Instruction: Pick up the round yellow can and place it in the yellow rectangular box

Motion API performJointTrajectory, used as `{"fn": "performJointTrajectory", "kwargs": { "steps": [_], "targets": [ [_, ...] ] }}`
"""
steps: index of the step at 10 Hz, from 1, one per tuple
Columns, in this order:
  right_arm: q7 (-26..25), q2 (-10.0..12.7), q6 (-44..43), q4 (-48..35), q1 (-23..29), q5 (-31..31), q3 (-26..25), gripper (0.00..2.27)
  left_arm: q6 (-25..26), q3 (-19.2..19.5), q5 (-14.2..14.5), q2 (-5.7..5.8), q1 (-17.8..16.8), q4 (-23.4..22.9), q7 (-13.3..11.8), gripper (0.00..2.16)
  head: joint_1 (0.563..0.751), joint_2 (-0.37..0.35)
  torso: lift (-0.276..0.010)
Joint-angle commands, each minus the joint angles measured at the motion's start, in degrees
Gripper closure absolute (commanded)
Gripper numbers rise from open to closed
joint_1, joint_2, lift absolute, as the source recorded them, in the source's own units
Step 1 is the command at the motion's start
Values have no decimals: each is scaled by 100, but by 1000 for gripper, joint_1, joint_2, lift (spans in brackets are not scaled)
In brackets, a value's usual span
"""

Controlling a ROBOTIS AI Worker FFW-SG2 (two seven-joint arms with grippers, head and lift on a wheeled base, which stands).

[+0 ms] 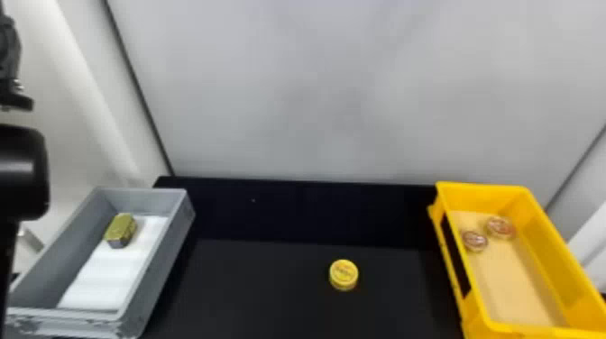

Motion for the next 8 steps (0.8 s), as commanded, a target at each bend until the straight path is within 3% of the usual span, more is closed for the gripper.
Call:
{"fn": "performJointTrajectory", "kwargs": {
  "steps": [1, 2, 3, 5, 8],
  "targets": [
    [-11, 221, 1308, 2, -126, -504, 81, 168, 62, -68, 0, 0, -26, 12, 18, 127, 663, 54, -10],
    [6, 301, 2002, 28, -232, -803, 90, 170, 62, -121, 0, 0, -62, 47, 26, 125, 663, 54, -10],
    [340, 432, 2838, 108, -434, -864, 90, 170, 80, -147, 0, 0, -79, 56, 44, 125, 663, 54, -10],
    [1483, 582, 3647, 609, -671, -891, 64, 170, 89, -182, -9, 0, -106, 74, 53, 125, 663, 54, -10],
    [3813, 485, 4333, 2024, -1163, -794, 389, 167, 89, -200, -9, -9, -88, 83, 53, 117, 663, 54, -10]
  ]
}}
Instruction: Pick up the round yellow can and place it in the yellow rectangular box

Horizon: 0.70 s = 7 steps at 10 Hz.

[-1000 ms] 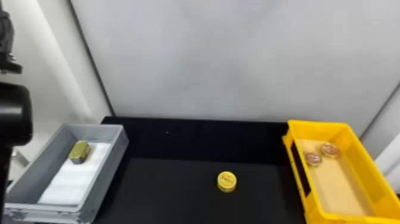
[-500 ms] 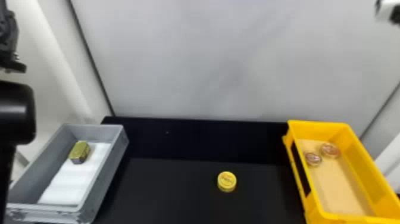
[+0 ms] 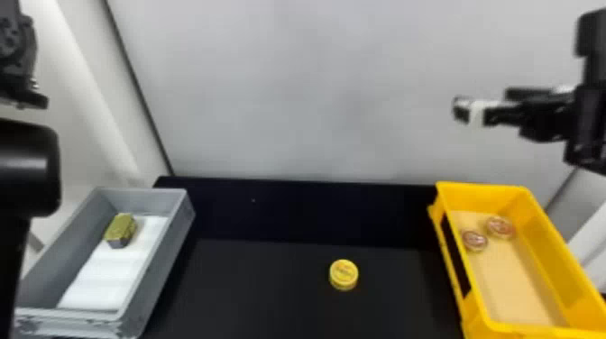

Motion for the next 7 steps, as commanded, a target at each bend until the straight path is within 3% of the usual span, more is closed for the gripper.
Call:
{"fn": "performJointTrajectory", "kwargs": {
  "steps": [1, 3, 4, 6, 7],
  "targets": [
    [1311, -21, 166, 1100, -248, 395, 306, 170, -1, -30, 0, -2, 8, 4, 0, 117, 663, 54, -10],
    [3114, 58, 96, 1882, -353, 1732, 657, 170, -36, -47, 18, -46, 8, 56, 9, 116, 663, 54, -10],
    [3659, 199, -124, 2137, -353, 2286, 701, 167, -62, -47, 18, -90, 17, 74, 35, 116, 663, 54, -10],
    [3835, 647, -722, 2664, -230, 2646, 482, 170, -106, -83, 18, -134, 44, 100, 44, 114, 663, 54, -10],
    [3809, 735, -1030, 2990, -230, 2602, 552, 167, -168, -74, 18, -178, 35, 118, 70, 113, 663, 54, -10]
  ]
}}
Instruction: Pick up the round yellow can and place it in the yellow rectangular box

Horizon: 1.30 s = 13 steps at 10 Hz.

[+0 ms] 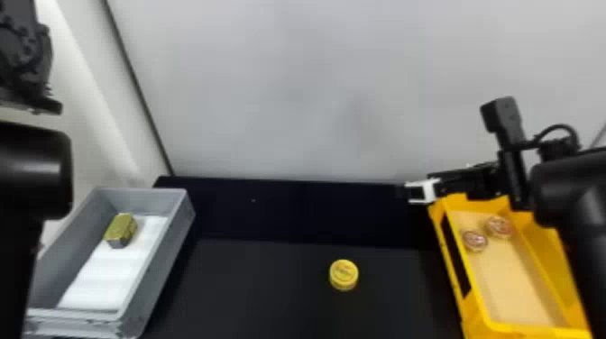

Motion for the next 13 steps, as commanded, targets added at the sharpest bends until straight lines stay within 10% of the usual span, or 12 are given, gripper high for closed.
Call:
{"fn": "performJointTrajectory", "kwargs": {
  "steps": [1, 13],
  "targets": [
    [-109, 320, -704, 769, 22, -41, 17, 167, -104, -4, -1, -66, -9, 39, 28, 113, 663, 54, -10],
    [-707, 654, -2287, 3924, -541, -797, 958, 174, -350, -13, 8, -198, -44, 180, 28, 113, 663, 54, -10]
  ]
}}
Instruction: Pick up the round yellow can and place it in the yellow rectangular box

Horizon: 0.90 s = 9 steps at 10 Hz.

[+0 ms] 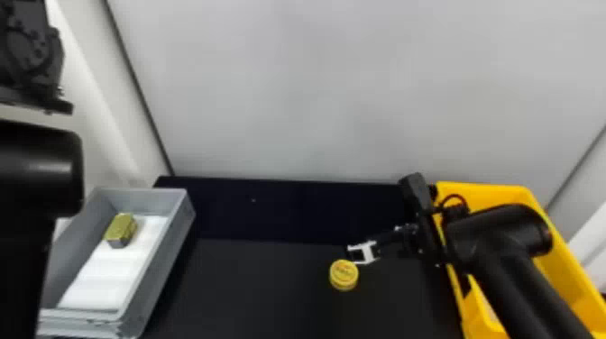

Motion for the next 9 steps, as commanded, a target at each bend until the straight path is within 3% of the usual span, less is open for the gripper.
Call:
{"fn": "performJointTrajectory", "kwargs": {
  "steps": [1, 4, 9],
  "targets": [
    [-14, 24, -311, 320, -203, 356, 416, 190, -38, -28, 0, -9, -15, 34, 0, 113, 663, 54, -10],
    [-119, 59, -653, 681, -282, 409, 750, 193, -100, -37, 0, 0, -15, 34, 0, 113, 663, 54, -10],
    [-172, 59, -1040, 1349, -397, 549, 847, 193, -143, -90, 9, -18, -15, 60, 0, 113, 663, 54, -10]
  ]
}}
